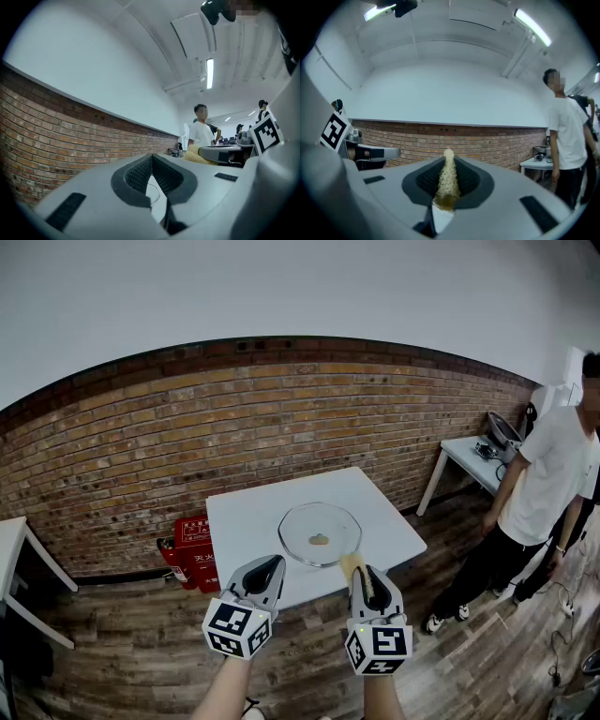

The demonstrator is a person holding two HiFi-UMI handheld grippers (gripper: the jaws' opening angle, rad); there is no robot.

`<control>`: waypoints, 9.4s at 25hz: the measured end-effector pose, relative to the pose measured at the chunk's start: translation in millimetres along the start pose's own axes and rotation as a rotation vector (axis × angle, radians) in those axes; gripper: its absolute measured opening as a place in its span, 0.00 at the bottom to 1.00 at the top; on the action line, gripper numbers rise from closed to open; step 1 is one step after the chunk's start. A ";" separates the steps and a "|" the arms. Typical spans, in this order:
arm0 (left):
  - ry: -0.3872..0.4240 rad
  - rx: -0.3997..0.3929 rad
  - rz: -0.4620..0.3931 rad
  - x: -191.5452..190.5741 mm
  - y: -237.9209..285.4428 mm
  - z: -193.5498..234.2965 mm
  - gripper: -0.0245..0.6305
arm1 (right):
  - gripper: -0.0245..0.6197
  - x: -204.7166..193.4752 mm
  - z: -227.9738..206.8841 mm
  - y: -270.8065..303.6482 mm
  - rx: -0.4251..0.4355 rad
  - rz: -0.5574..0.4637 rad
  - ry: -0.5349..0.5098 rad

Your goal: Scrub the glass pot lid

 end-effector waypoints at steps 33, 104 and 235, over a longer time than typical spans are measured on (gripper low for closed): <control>0.012 0.002 0.018 -4.4 19.5 -37.5 0.06 | 0.13 -6.0 -36.3 -17.9 0.018 -0.019 0.037; -0.116 0.006 0.225 -124.8 305.9 204.6 0.06 | 0.13 -128.5 -101.8 344.8 0.014 0.211 0.044; -0.409 0.151 0.566 -279.4 259.3 255.4 0.13 | 0.13 -271.4 -24.2 386.4 0.242 0.787 -0.090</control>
Point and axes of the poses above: the fingertips, and each gripper's own axes: y forward along the fingers, z to its left, x out of its top, the point moved 7 cm from there along -y, backward along the fingers, and after that the axes turned 6 degrees about -x, right-handed, at the moved point
